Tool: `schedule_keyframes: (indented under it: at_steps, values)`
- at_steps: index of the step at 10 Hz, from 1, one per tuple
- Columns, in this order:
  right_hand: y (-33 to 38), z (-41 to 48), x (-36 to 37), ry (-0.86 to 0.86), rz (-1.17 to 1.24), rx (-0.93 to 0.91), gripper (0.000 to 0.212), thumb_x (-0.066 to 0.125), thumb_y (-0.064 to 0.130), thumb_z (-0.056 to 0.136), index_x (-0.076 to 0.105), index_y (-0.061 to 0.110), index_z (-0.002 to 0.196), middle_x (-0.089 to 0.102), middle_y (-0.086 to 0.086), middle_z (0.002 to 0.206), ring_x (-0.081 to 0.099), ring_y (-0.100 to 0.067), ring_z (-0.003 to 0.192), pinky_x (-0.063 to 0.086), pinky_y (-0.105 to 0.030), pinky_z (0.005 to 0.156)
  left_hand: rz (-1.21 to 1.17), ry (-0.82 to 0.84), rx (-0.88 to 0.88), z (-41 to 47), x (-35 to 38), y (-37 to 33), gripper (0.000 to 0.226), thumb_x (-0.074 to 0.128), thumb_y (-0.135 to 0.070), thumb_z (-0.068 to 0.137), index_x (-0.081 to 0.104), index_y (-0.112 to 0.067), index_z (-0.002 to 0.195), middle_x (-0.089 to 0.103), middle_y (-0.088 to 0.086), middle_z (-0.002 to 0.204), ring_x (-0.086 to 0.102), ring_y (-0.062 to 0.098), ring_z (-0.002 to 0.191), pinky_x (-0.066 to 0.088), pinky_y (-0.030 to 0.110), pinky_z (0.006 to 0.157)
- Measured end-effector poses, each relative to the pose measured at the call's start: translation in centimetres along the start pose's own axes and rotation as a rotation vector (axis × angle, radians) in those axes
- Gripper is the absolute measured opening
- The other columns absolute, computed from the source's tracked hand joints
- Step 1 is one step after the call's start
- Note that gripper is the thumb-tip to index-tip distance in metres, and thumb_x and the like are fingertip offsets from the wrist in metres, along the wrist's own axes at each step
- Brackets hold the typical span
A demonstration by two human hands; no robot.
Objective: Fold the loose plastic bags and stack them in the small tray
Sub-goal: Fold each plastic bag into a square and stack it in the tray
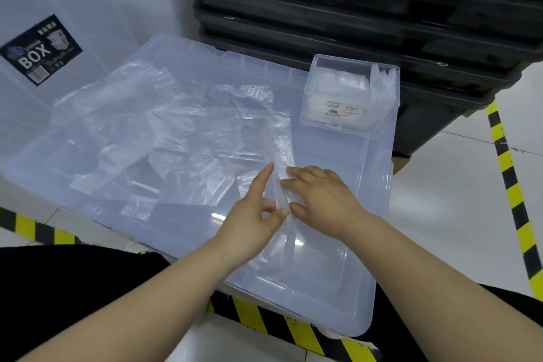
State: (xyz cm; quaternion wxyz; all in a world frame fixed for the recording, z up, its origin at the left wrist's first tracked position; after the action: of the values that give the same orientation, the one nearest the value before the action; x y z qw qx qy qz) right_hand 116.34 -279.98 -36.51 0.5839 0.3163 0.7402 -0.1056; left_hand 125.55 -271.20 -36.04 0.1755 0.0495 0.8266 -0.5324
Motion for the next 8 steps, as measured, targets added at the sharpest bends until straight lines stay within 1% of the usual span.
schedule_keyframes:
  at_steps: [1,2,3,4,5,6,7,8]
  values:
    - [-0.1,0.1,0.1,0.004,0.000,0.013,0.050,0.039,0.034,0.096,0.026,0.026,0.144,0.011,0.009,0.155,0.013,-0.011,0.139,0.009,-0.027,0.108,0.012,0.046,0.037,-0.4,-0.5,0.3,0.064,0.041,-0.006,0.095,0.013,-0.050,0.130,0.053,-0.015,0.057,0.049,-0.001,0.049,0.039,0.005,0.056]
    - [-0.4,0.4,0.0,-0.011,-0.002,0.017,0.049,0.038,0.035,0.097,0.026,0.026,0.144,0.010,0.009,0.155,0.013,-0.011,0.139,0.008,-0.026,0.108,-0.146,0.126,-0.086,-0.3,-1.6,0.8,0.061,0.034,-0.001,0.094,0.021,-0.053,0.124,0.066,0.001,0.091,0.067,0.007,0.061,0.053,0.014,0.067]
    - [-0.4,0.5,0.1,-0.017,0.000,0.018,0.049,0.037,0.035,0.097,0.026,0.026,0.144,0.009,0.010,0.155,0.013,-0.011,0.139,0.009,-0.026,0.108,-0.205,0.293,-0.129,-0.9,-2.2,1.2,0.062,0.028,0.005,0.093,0.030,-0.054,0.114,0.066,-0.001,0.095,0.069,0.016,0.062,0.055,0.022,0.060]
    - [-0.4,0.6,0.1,-0.019,-0.004,0.019,0.049,0.037,0.036,0.097,0.025,0.026,0.144,0.009,0.010,0.155,0.012,-0.011,0.139,0.009,-0.026,0.107,0.129,0.296,0.042,-0.5,-2.4,2.4,0.065,0.033,0.004,0.092,0.029,-0.059,0.110,0.061,-0.017,0.088,0.061,0.002,0.059,0.047,0.014,0.058]
    - [-0.4,0.7,0.1,-0.019,-0.002,0.027,0.049,0.037,0.036,0.097,0.026,0.026,0.144,0.009,0.009,0.155,0.012,-0.011,0.139,0.009,-0.026,0.107,0.748,-0.055,0.461,0.5,-2.9,2.0,0.053,0.051,-0.010,0.081,0.049,-0.043,0.122,0.058,-0.026,0.079,0.056,0.003,0.061,0.032,0.007,0.051]
    - [-0.5,0.8,0.2,-0.024,-0.005,0.029,0.049,0.036,0.036,0.097,0.026,0.027,0.144,0.009,0.009,0.155,0.012,-0.012,0.139,0.009,-0.026,0.108,0.975,-0.252,0.774,1.2,-2.7,2.4,0.050,0.074,-0.027,0.058,0.063,-0.026,0.107,0.056,-0.008,0.084,0.054,0.011,0.067,0.036,0.015,0.052]
    - [-0.5,0.8,0.3,-0.029,0.000,0.028,0.049,0.036,0.037,0.097,0.026,0.027,0.144,0.009,0.009,0.155,0.013,-0.012,0.138,0.008,-0.026,0.107,0.944,-0.320,0.951,1.8,-2.3,2.8,0.054,0.076,-0.024,0.061,0.049,-0.024,0.108,0.041,0.000,0.099,0.041,0.018,0.084,0.032,0.027,0.076]
    - [-0.6,0.8,0.5,-0.055,-0.003,0.013,0.049,0.037,0.036,0.097,0.027,0.027,0.144,0.010,0.009,0.155,0.013,-0.012,0.138,0.007,-0.025,0.107,0.973,-0.262,1.089,1.8,-1.8,3.0,0.019,0.052,-0.020,0.080,0.055,-0.020,0.099,0.055,0.004,0.104,0.047,0.020,0.094,0.034,0.031,0.086]
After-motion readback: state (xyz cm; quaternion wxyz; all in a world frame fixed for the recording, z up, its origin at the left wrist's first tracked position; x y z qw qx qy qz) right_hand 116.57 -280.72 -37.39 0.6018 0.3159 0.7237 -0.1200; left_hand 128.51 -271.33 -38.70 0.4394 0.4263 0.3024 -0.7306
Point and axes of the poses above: each hand's wrist, its own z-axis towards the middle knuckle, its own x-axis out of the palm, y = z × x, the point moved 3 cm from there along z, towards the middle knuckle
